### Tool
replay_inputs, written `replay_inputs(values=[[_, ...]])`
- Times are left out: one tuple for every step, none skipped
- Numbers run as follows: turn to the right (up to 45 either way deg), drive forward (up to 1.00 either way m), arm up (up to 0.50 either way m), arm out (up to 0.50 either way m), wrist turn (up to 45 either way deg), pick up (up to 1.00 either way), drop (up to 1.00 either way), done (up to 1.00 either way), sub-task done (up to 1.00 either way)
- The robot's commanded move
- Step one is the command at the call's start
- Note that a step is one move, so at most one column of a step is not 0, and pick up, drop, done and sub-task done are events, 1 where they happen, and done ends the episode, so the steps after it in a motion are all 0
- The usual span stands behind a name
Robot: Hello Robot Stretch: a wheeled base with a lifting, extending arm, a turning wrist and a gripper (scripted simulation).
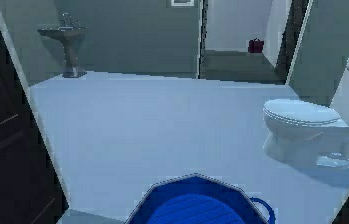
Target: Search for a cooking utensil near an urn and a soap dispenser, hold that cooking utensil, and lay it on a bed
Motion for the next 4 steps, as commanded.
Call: replay_inputs(values=[[12.0,0.00,0.00,0.00,0.0,0.00,0.00,0.00,0.00],[0.0,1.00,0.00,0.00,0.0,0.00,0.00,0.00,0.00],[0.0,1.00,0.00,0.00,0.0,0.00,0.00,0.00,0.00],[0.0,0.45,0.00,0.00,0.0,0.00,0.00,0.00,0.00]])
